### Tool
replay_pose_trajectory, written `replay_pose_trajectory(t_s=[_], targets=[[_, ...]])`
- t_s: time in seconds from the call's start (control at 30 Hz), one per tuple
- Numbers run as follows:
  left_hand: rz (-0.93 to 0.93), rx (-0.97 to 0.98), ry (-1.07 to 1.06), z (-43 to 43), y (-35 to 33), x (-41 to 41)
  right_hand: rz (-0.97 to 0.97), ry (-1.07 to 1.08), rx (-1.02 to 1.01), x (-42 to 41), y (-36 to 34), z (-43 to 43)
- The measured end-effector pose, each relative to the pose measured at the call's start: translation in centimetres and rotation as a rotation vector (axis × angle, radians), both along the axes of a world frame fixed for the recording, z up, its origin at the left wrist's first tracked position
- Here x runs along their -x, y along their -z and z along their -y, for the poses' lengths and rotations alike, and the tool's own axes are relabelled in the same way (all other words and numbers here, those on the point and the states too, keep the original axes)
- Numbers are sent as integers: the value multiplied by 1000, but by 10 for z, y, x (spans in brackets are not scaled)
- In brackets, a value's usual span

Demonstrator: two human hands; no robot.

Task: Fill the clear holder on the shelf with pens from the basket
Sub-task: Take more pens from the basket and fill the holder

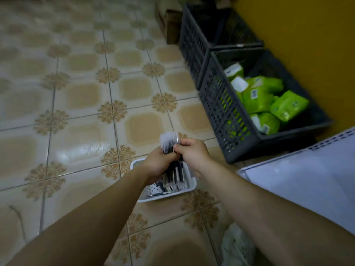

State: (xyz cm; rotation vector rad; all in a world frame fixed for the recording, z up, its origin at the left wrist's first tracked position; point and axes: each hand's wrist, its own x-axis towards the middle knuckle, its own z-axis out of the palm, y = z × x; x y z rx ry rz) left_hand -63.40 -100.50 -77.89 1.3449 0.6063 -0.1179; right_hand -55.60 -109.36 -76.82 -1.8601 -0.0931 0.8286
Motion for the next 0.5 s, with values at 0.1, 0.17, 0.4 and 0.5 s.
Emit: replay_pose_trajectory(t_s=[0.1, 0.17, 0.4, 0.5], targets=[[84, -79, 49, 19, -65, 10, 71, 5, -38, 12, -64, 23], [140, -124, 71, 35, -110, 19, 153, 18, -58, 22, -109, 41], [350, -375, 156, 105, -262, 49, 548, 79, -101, 71, -270, 129], [435, -505, 198, 140, -318, 63, 680, 101, -99, 90, -322, 171]])
